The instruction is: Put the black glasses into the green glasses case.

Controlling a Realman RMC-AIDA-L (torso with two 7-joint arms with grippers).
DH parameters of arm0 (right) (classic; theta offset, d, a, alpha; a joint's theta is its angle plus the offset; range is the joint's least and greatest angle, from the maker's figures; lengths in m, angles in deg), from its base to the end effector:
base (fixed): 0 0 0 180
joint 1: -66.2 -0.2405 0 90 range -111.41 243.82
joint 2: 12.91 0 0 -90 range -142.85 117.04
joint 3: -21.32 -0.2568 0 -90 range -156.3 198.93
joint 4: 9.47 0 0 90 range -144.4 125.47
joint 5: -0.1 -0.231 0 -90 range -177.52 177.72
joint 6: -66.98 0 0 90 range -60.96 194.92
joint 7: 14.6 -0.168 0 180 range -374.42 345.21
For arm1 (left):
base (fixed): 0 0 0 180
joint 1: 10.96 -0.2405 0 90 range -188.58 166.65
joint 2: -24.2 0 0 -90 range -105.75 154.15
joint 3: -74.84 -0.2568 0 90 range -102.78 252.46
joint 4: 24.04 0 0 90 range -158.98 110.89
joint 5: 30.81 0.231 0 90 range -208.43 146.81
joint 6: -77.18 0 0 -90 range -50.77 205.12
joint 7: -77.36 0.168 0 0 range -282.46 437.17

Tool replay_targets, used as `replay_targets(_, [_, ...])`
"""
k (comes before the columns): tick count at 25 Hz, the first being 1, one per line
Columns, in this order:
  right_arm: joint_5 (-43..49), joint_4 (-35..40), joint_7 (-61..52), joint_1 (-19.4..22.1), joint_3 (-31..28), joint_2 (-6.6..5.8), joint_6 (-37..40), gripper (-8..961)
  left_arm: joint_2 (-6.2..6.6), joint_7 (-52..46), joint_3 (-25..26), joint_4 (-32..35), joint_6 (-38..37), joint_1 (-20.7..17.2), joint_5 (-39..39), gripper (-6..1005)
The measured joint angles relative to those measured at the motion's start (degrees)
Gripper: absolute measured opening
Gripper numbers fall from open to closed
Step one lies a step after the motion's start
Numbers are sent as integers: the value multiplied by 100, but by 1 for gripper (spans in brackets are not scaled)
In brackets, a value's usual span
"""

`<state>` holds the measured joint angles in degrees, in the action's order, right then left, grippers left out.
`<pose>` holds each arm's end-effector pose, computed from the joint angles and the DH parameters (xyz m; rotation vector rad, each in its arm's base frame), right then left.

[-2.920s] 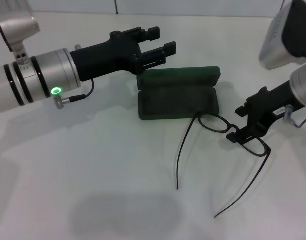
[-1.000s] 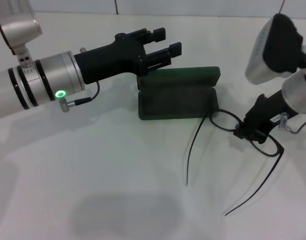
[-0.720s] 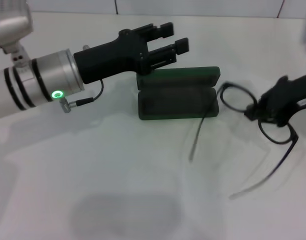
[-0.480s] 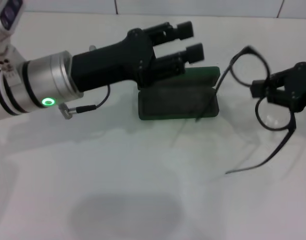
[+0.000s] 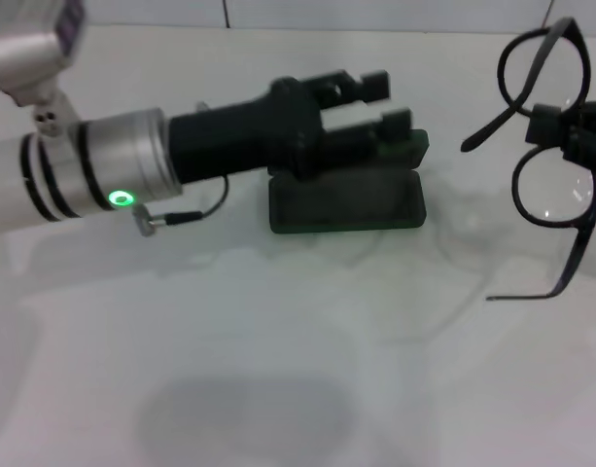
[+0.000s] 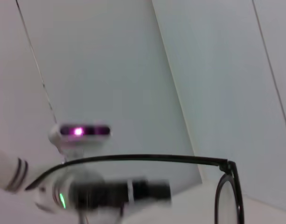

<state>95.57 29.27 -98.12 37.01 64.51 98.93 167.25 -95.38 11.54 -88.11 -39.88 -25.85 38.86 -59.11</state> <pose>0.2371 0.3589 0.0552 -2.6701 0.5045 1.0505 -0.1756 0.3619 -0.0491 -2.7348 -0.5139 -1.3270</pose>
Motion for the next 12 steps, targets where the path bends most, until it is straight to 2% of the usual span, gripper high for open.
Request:
replay_targets(5, [-621,-74,39,26,-11,60,179,98,-10,53,0,225,605,50,463,637])
replay_targets(7, [-885,-78,48,55,-12,82,162,98,-5,109,0,585,949,127,1059,637])
replay_targets(9, [-1047,-89,50,72,-13,120,87,98,-8,155,-1,938,940,276,1615,636])
replay_targets(12, [-1127,-102,109,51,-12,260,-144,98,-18,167,-1,1254,920,370,1822,636])
